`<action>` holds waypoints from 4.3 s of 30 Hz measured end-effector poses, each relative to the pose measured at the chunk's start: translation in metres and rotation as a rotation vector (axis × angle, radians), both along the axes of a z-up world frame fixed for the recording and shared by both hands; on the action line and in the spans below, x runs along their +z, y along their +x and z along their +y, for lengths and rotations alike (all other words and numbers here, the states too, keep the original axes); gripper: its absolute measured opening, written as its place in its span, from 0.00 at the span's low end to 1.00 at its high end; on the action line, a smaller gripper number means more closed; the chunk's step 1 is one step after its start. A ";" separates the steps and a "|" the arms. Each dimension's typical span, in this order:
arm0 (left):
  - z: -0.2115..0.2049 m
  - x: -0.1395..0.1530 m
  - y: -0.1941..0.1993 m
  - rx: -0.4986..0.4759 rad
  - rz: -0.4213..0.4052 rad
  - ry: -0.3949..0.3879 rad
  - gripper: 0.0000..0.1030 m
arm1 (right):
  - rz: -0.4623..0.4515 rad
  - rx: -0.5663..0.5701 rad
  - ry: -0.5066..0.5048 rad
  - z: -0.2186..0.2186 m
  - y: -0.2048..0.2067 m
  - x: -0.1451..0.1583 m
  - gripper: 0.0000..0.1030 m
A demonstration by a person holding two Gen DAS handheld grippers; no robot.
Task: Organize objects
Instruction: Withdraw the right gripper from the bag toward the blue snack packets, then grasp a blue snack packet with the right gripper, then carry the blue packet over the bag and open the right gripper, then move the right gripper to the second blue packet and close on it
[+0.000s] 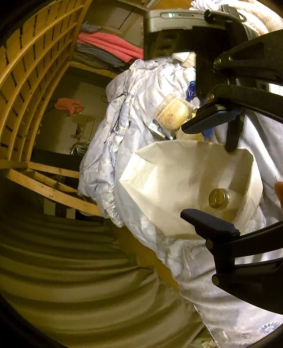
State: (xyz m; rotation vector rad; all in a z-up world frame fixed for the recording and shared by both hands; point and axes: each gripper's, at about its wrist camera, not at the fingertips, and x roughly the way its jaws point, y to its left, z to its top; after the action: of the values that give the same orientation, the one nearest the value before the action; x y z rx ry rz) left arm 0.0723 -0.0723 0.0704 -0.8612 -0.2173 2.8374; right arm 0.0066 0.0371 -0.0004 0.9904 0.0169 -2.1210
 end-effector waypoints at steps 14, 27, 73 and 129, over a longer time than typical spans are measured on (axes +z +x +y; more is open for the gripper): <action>0.056 -0.032 -0.017 -0.077 -0.064 -0.171 0.69 | -0.154 -0.397 0.110 0.096 -0.039 -0.016 0.51; 0.039 -0.065 -0.043 0.085 -0.235 -0.308 0.42 | -0.464 -0.547 0.054 0.131 -0.035 -0.033 0.51; 0.040 -0.033 -0.019 -0.138 -0.186 -0.051 0.50 | -0.337 -0.365 0.153 0.112 0.006 -0.014 0.41; 0.061 -0.021 -0.003 -0.237 -0.014 -0.111 0.64 | -0.207 -0.547 0.064 0.133 -0.028 0.025 0.63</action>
State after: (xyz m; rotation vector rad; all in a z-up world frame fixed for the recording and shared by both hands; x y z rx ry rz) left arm 0.0689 -0.0113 0.0495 -0.8651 0.0398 2.6430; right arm -0.0216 0.1703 0.0243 1.3659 -0.3249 -2.5007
